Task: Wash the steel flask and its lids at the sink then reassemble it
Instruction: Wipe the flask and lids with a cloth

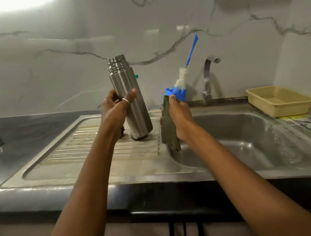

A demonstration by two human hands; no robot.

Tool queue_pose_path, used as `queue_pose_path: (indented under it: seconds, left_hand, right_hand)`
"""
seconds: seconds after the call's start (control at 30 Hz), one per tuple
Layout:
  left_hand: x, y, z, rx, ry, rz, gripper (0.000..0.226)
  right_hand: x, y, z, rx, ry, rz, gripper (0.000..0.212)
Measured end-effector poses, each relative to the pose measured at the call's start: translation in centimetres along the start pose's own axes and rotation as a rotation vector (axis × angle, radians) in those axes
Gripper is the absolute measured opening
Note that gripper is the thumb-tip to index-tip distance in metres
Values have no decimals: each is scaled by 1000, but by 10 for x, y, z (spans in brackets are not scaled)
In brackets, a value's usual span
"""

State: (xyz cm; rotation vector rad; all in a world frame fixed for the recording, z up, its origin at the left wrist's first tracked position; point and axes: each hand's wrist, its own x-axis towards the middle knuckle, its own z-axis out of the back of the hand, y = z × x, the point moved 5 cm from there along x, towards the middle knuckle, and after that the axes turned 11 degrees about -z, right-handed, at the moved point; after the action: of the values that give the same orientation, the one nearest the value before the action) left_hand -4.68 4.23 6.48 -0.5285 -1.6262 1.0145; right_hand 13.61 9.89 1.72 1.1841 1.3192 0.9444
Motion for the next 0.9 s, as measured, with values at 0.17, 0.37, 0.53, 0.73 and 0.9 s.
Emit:
queue_pose_path:
  seconds: [0.17, 0.37, 0.53, 0.73, 0.9]
  left_hand:
    - [11, 10, 57, 101, -81, 5, 63]
    - [25, 33, 104, 115, -154, 45, 61]
    - [39, 56, 123, 124, -195, 70, 70]
    - [46, 76, 130, 120, -220, 83, 67]
    - [52, 88, 130, 148, -216, 70, 67]
  right_hand:
    - [5, -3, -40, 102, 44, -21, 55]
    - [-8, -4, -69, 181, 149, -47, 46]
    - [10, -10, -71, 152, 135, -33, 48]
    - [27, -17, -69, 153, 121, -51, 51]
    - [37, -21, -68, 142, 92, -48, 57]
